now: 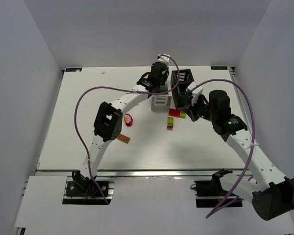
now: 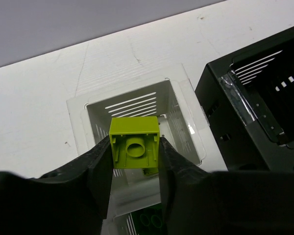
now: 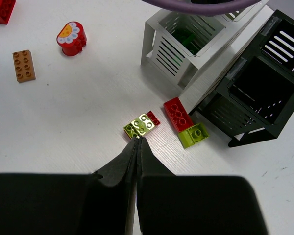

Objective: Sort the legos into containers by color

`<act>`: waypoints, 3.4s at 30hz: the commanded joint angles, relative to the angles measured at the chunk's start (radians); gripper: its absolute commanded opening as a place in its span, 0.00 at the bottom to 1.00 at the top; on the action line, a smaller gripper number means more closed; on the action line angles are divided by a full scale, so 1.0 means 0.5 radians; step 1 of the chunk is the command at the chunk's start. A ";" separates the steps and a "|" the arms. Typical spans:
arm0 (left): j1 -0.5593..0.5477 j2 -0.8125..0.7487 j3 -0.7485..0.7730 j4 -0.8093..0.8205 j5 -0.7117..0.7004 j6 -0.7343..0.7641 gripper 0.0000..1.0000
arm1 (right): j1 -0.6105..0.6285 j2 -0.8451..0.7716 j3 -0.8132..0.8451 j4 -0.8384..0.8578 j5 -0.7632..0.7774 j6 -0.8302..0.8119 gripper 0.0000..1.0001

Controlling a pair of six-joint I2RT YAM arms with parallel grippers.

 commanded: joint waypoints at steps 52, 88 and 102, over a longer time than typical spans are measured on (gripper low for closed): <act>0.023 -2.579 -2.430 0.325 0.300 -0.320 0.67 | 0.612 1.191 0.067 0.498 1.412 0.907 0.83; 0.023 -2.631 -2.449 0.361 0.417 -0.336 0.67 | 0.511 1.367 0.156 0.390 1.173 0.889 0.39; 0.023 -2.576 -2.495 0.539 1.257 -0.351 0.79 | 0.196 0.567 0.049 0.356 -0.173 0.579 0.00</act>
